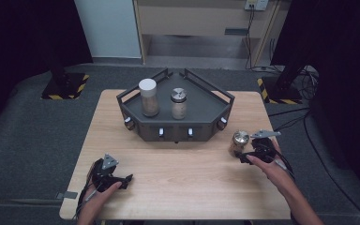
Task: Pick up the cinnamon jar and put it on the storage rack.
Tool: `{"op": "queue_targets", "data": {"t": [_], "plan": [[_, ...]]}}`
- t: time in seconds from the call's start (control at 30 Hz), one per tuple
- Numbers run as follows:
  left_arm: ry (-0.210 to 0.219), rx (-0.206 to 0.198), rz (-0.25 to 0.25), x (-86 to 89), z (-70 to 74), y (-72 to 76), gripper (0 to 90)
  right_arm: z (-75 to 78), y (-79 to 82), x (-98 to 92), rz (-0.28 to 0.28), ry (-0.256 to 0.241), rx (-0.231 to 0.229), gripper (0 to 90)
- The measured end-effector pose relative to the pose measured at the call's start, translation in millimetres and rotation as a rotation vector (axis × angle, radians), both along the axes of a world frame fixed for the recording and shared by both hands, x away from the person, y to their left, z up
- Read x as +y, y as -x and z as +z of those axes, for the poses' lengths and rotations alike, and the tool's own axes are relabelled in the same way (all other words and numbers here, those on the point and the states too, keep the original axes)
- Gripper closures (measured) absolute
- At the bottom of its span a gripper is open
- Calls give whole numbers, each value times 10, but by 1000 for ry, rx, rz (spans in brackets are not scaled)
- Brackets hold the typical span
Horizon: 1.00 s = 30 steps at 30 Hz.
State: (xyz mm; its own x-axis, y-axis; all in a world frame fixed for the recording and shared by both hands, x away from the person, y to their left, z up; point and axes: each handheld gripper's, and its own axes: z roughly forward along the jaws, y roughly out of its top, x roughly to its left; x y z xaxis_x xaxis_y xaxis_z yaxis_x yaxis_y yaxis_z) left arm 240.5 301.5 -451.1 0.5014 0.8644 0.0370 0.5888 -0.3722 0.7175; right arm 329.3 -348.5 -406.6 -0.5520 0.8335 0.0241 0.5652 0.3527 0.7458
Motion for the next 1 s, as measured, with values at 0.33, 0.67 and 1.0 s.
{"op": "queue_targets", "data": {"t": [0.33,0.67,1.0], "plan": [[0,0,0,0,0,0,0,-15,-65,30,-8,-1,2,60],[0,0,0,-1,0,1,0,-38,-151,59,-6,6,16,87],[0,0,1,-1,0,1,0,-41,-236,121,-4,22,26,128]]}}
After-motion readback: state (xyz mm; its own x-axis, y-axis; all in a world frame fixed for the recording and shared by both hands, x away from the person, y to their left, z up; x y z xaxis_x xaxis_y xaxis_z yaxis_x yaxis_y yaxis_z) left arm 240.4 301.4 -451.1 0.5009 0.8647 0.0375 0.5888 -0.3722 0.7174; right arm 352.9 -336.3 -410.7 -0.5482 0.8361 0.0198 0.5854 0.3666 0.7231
